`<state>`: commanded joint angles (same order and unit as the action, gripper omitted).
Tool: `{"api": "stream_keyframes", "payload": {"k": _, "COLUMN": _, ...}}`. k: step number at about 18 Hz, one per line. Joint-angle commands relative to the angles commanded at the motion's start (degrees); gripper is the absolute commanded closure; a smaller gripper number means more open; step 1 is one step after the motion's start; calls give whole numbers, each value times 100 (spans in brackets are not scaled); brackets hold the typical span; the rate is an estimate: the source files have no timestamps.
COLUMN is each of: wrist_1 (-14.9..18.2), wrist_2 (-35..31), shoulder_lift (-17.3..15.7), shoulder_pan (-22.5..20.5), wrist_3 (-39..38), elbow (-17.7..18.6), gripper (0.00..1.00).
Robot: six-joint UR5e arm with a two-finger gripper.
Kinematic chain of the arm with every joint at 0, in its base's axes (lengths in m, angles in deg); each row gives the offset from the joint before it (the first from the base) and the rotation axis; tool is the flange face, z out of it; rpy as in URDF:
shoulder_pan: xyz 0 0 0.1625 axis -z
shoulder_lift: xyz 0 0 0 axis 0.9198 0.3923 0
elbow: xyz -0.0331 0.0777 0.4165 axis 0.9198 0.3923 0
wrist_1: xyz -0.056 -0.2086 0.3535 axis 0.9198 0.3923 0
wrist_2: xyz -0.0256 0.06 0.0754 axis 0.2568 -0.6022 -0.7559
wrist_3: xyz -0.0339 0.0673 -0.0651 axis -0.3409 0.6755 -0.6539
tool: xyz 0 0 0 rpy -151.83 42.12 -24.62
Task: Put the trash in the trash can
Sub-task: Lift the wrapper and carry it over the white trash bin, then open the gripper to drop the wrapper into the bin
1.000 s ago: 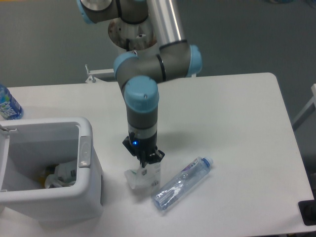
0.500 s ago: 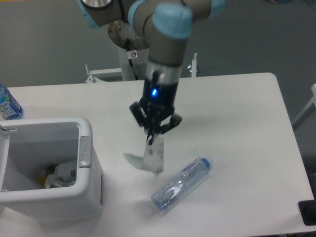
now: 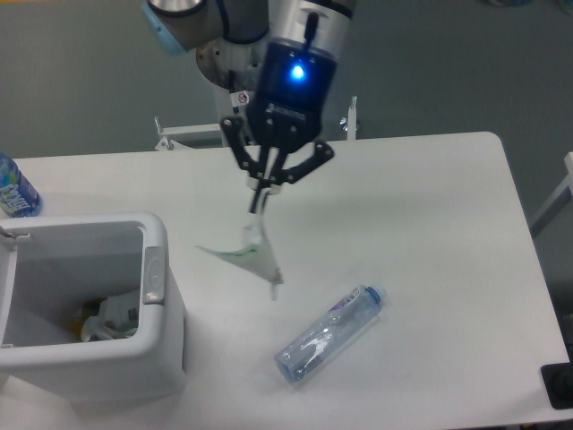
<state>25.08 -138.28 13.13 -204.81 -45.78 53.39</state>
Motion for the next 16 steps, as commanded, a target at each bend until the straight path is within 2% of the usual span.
{"api": "stream_keyframes", "payload": {"k": 6, "wrist_1": -9, "wrist_2": 0, "shoulder_lift": 44, "shoulder_pan": 440, "wrist_3": -159, "elbow": 9, "gripper": 100}}
{"api": "stream_keyframes", "payload": {"k": 10, "wrist_1": -87, "wrist_2": 0, "shoulder_lift": 272, "shoulder_pan": 791, "wrist_3": -142, "elbow": -9, "gripper": 100}}
{"api": "stream_keyframes", "payload": {"k": 11, "wrist_1": -192, "wrist_2": 0, "shoulder_lift": 359, "shoulder_pan": 835, "wrist_3": -107, "elbow": -9, "gripper": 78}}
{"api": "stream_keyframes", "payload": {"k": 12, "wrist_1": -289, "wrist_2": 0, "shoulder_lift": 439, "shoulder_pan": 897, "wrist_3": -106, "elbow": -35, "gripper": 68}}
{"api": "stream_keyframes", "payload": {"k": 13, "wrist_1": -360, "wrist_2": 0, "shoulder_lift": 509, "shoulder_pan": 941, "wrist_3": -98, "elbow": -70, "gripper": 53}}
{"api": "stream_keyframes", "payload": {"k": 14, "wrist_1": -378, "wrist_2": -17, "shoulder_lift": 562, "shoulder_pan": 950, "wrist_3": -89, "elbow": -122, "gripper": 30}}
{"api": "stream_keyframes", "payload": {"k": 16, "wrist_1": -387, "wrist_2": -26, "shoulder_lift": 615, "shoulder_pan": 941, "wrist_3": -71, "elbow": -184, "gripper": 0}}
